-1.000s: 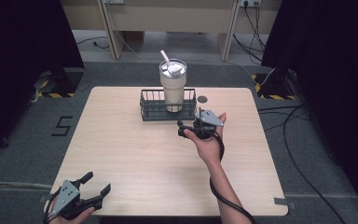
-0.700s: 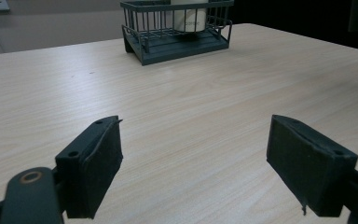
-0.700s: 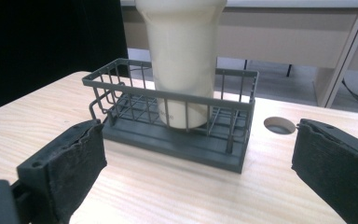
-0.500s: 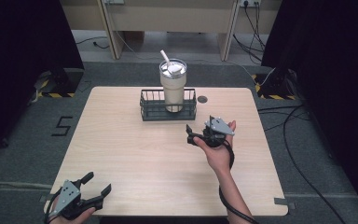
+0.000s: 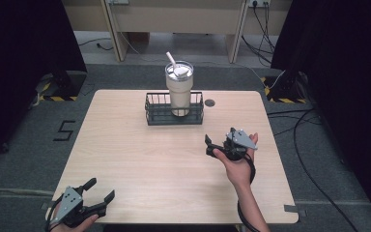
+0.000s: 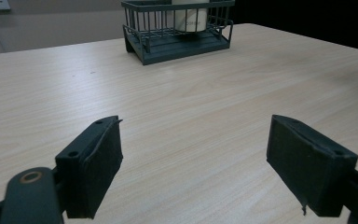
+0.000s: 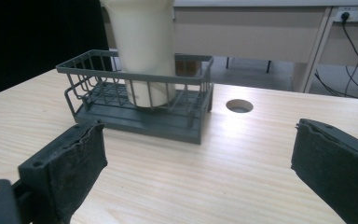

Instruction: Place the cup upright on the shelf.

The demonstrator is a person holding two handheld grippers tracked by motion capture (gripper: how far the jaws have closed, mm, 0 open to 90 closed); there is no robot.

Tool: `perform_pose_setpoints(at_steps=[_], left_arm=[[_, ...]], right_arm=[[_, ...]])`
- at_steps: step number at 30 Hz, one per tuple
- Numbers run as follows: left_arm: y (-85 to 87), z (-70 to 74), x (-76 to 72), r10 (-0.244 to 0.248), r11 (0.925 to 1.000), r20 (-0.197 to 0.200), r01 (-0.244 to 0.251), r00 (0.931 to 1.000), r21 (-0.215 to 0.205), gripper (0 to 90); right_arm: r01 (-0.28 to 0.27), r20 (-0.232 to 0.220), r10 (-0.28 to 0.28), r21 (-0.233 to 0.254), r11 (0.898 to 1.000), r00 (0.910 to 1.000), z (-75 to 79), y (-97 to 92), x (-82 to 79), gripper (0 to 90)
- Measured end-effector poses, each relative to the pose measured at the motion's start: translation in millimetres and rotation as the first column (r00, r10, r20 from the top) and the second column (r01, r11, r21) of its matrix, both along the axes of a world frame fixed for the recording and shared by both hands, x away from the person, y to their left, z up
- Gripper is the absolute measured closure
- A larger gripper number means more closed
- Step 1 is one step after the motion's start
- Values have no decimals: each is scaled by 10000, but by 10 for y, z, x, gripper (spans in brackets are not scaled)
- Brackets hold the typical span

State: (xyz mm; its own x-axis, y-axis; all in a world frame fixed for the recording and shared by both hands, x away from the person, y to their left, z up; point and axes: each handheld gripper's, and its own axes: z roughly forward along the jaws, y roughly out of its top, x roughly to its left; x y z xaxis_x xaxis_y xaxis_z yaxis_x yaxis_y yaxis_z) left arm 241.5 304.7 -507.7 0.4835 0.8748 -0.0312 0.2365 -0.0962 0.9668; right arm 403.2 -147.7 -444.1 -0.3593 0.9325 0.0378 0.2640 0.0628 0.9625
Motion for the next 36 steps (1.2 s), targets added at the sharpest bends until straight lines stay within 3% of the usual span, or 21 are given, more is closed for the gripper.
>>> perform_pose_setpoints(at_steps=[16,36], left_arm=[[1,2,-3,18,10000,34,-18,10000,4,174],[2,7,-4,35,10000,85,-35,10000,31,174]], right_arm=[[282,-38,-282,14,9996,9996,-45,-262,-269,40],[437,-318,-436,42,9990,9985,-245,-421,-593,46]])
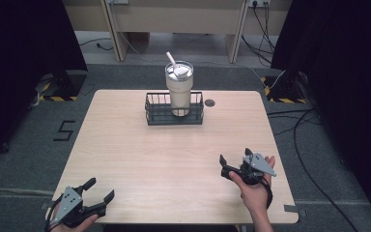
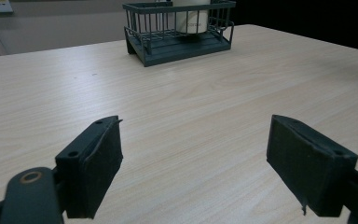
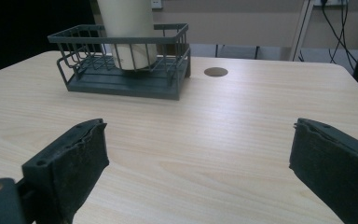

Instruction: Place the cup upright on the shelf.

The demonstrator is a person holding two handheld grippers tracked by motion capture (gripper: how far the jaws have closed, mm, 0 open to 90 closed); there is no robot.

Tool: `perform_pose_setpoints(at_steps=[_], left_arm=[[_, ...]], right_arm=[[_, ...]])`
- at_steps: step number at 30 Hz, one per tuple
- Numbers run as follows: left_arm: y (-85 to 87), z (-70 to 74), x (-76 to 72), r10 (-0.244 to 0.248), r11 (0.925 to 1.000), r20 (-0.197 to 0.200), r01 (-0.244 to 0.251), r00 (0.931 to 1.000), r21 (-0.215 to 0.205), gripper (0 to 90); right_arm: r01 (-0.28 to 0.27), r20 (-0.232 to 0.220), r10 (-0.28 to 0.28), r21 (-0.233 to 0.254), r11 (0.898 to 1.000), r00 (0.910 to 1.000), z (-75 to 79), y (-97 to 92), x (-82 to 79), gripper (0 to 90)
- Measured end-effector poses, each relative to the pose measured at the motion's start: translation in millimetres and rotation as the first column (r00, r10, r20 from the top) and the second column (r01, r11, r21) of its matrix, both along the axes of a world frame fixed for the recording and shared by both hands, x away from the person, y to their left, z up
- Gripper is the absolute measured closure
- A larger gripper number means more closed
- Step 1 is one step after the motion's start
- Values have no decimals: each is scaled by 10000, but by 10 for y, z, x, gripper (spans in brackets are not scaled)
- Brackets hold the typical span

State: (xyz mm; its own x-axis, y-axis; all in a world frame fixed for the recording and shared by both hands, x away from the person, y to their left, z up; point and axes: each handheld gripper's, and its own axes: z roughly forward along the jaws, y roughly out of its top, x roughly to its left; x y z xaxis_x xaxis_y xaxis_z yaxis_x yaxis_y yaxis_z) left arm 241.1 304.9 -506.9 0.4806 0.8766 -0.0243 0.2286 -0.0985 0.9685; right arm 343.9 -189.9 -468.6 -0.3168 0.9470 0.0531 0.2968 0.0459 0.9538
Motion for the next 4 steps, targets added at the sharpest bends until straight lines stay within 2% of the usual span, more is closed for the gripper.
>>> perform_pose_setpoints(at_steps=[4], left_arm=[[-3,2,4,8,10000,5,-8,10000,-1,174]], right_arm=[[-21,-20,21,107,9999,10000,-7,3,0,48]])
